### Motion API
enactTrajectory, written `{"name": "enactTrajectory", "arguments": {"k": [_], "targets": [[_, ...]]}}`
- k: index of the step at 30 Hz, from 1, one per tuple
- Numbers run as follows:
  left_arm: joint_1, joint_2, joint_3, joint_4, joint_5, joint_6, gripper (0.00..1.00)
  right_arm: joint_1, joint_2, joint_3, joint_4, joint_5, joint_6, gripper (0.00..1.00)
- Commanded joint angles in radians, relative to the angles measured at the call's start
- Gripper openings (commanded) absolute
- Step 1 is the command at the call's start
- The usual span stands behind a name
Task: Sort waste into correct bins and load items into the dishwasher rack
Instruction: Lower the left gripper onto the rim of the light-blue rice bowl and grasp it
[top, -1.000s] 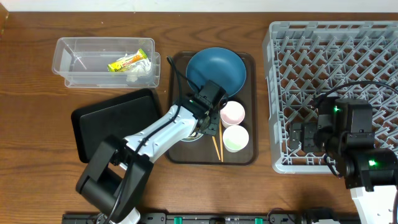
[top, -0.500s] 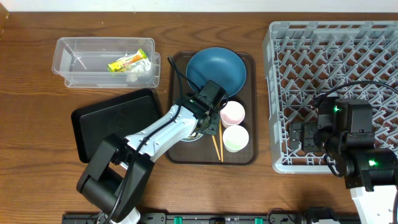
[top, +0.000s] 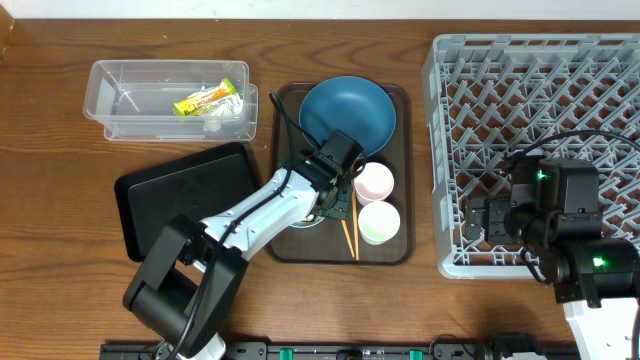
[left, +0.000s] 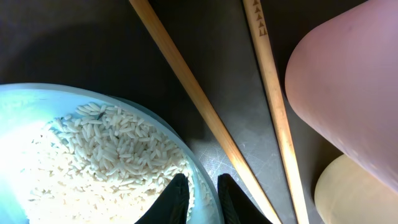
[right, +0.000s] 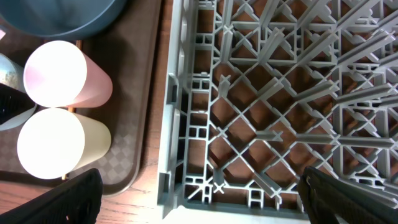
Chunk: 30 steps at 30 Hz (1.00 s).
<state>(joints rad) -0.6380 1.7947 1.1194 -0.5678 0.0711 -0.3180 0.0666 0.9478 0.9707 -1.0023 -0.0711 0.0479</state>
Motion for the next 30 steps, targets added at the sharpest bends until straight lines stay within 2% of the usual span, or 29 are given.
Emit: {"name": "enactTrajectory", "arguments": {"k": [1,21,27,29,30], "targets": [[-0.003,0.010,-0.005,-0.003,-0.012,-0.003,0.20,0.006,-0.005,0.023,-0.001,0.003,-0.001,0.99],[-0.003,0.025,-0.005,-0.029,-0.012,-0.040,0.23,0.006,-0.005,0.023,-0.001,0.003,-0.001,0.99],[-0.003,0.025,-0.005,-0.029,-0.012,-0.040,0.19,0.006,-0.005,0.023,-0.001,0.003,-0.001,0.99],[-0.003,0.025,-0.005,-0.029,-0.012,-0.040,0.08,0.006,-0.005,0.023,-0.001,0.003,-0.001,0.99],[-0.003,0.025,-0.005,-0.029,-0.012,-0.045,0.06,0.006,-0.005,0.023,-0.001,0.004,-0.001,0.99]]}}
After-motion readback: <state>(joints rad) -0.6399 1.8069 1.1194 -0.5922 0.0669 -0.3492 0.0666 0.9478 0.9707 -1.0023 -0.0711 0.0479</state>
